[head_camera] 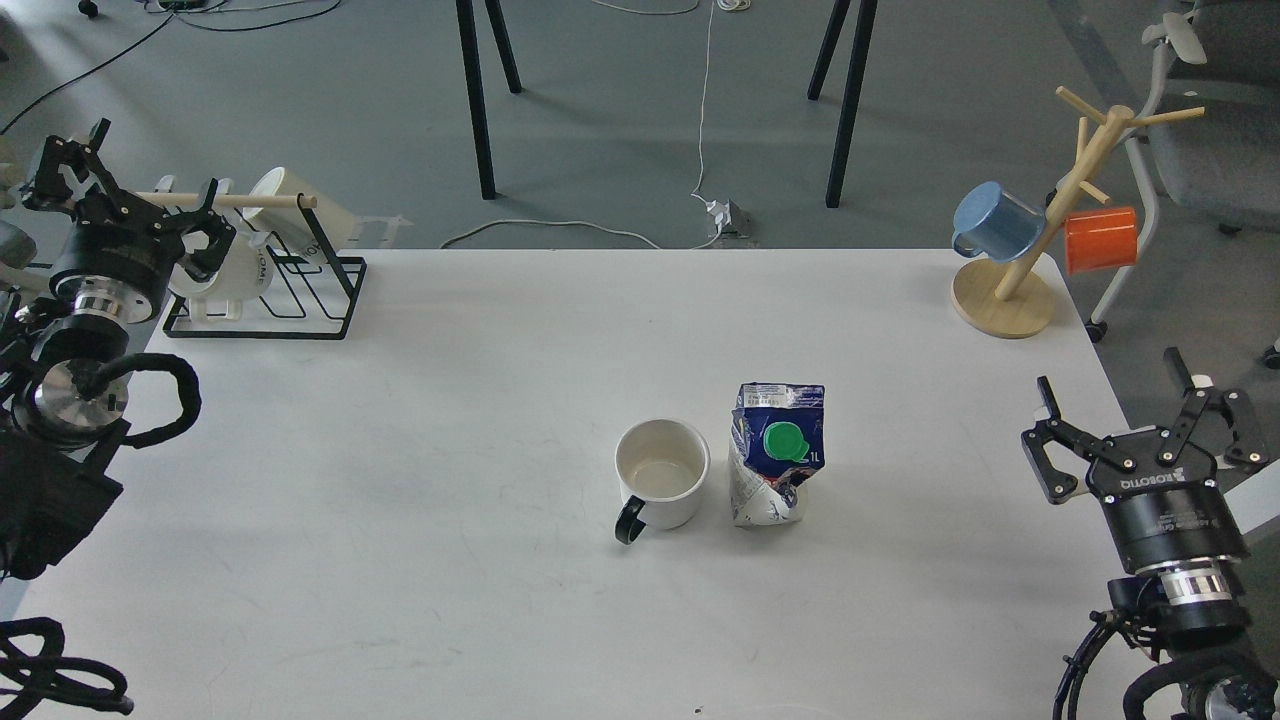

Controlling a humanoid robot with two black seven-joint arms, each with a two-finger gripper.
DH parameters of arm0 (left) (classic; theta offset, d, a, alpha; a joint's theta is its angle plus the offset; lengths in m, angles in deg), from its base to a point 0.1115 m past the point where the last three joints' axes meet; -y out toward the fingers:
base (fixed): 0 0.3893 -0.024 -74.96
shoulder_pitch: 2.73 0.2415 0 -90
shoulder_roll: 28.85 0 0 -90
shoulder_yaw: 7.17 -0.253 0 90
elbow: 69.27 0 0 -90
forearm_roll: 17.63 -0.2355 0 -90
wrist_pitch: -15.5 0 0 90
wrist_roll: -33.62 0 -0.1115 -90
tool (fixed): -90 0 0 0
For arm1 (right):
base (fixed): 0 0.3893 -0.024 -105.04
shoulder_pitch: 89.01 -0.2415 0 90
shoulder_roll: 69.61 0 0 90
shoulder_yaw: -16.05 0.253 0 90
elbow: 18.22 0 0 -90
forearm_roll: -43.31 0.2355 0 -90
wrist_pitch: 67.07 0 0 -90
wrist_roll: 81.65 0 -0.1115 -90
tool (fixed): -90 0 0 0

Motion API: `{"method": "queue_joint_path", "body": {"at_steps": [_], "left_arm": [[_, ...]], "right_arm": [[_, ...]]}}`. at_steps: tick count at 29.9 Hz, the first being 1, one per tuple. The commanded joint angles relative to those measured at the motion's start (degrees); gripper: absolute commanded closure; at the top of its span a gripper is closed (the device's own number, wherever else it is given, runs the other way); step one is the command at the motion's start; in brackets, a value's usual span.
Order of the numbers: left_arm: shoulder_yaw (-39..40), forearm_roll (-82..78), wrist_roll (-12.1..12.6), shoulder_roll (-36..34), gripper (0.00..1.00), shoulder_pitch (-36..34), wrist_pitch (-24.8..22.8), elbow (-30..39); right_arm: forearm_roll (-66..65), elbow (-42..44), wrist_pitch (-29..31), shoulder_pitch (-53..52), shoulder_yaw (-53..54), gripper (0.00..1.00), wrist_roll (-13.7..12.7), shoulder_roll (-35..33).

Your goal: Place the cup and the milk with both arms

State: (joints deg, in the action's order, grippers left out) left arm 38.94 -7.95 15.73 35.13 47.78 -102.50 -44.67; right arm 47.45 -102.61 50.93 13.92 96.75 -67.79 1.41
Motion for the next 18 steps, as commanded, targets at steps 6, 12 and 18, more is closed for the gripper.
{"method": "queue_joint_path", "body": {"at_steps": [6, 12, 18], "left_arm": [[0.4, 0.6, 0.0, 0.3, 0.0, -0.9, 0.0, 0.2], [-0.1, 0.6, 0.3, 2.7, 0.0, -1.7, 0.0, 0.6], [-0.2, 0.5, 0.0, 4.3, 0.0, -2.0, 0.0, 3.0]], "right_arm": [[-0.1, 10.8, 0.0, -25.4, -1.7, 0.01, -0.7, -6.4], [0.1, 28.7, 0.0, -43.0, -8.4, 0.01, -1.1, -8.4], [0.8, 43.2, 0.0, -51.9, -11.4, 0.01, -3.2, -5.9]]}}
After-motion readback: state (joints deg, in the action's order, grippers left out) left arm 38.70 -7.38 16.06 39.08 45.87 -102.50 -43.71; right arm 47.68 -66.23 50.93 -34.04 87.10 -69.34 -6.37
